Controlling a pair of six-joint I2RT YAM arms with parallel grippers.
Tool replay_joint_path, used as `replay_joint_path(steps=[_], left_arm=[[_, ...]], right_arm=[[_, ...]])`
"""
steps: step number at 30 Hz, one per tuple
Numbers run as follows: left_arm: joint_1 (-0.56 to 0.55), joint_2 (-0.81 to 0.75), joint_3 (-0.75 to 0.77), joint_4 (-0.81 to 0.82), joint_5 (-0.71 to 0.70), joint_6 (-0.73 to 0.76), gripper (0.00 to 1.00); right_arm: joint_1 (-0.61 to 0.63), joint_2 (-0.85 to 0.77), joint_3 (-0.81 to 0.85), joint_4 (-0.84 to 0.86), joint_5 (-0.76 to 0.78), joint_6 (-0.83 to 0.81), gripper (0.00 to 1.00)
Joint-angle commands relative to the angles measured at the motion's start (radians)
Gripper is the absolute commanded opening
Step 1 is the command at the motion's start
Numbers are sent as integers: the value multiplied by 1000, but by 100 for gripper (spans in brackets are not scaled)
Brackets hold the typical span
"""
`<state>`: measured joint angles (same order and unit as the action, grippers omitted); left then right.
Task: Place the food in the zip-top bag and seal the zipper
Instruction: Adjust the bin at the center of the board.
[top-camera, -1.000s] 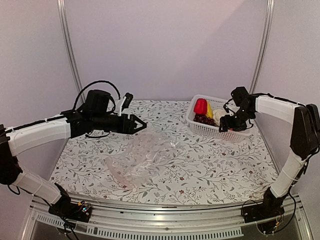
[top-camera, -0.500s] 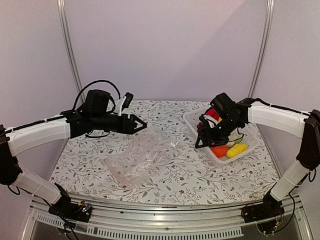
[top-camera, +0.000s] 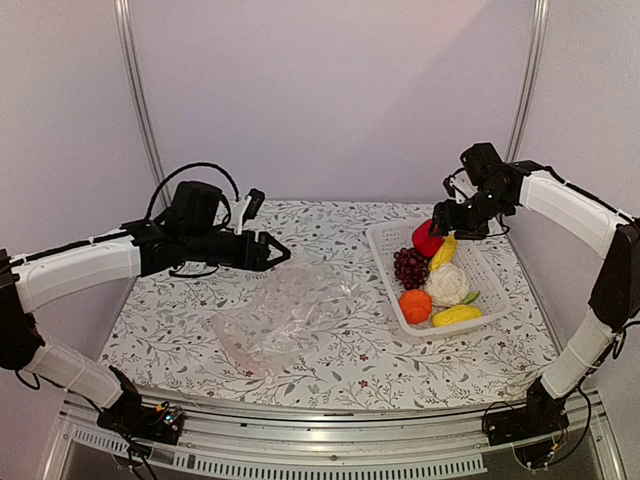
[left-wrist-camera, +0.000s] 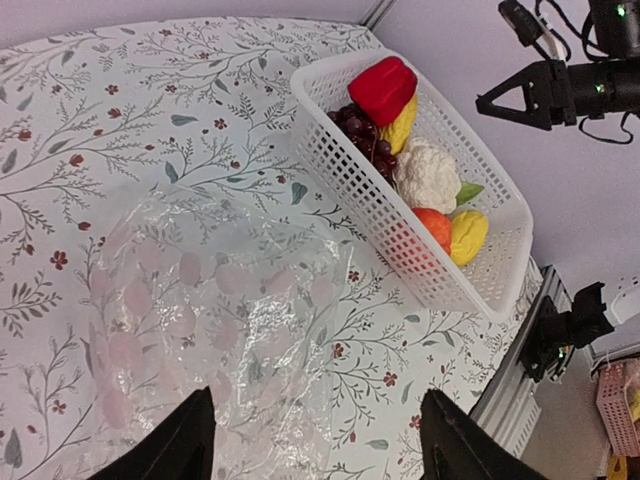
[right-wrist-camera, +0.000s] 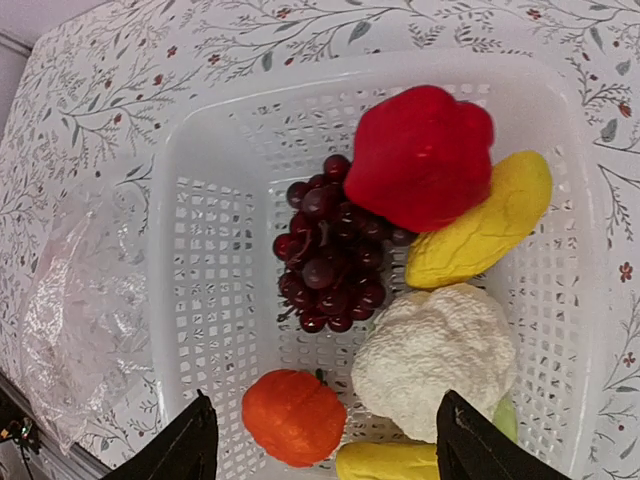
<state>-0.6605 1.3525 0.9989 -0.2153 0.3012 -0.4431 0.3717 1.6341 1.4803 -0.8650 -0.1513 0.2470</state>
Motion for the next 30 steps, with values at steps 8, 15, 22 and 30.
replay_joint_path(steps=[8,15,22,30], left_arm=[[-11,-55,11,-118,-81,-3,69],[-8,-118,-57,-192,-159,-36,69],[-3,-170,-131,-283,-180,-104,72],[-26,-267,-195,-400,-156,-17,71]], right_arm=[[-123,102,-3,-6,336,-17,78],[-234,55,-151,61,354,3,76],[-334,10,-300,131,308,76,66],[-333,-130,-355,170,195,122,60]])
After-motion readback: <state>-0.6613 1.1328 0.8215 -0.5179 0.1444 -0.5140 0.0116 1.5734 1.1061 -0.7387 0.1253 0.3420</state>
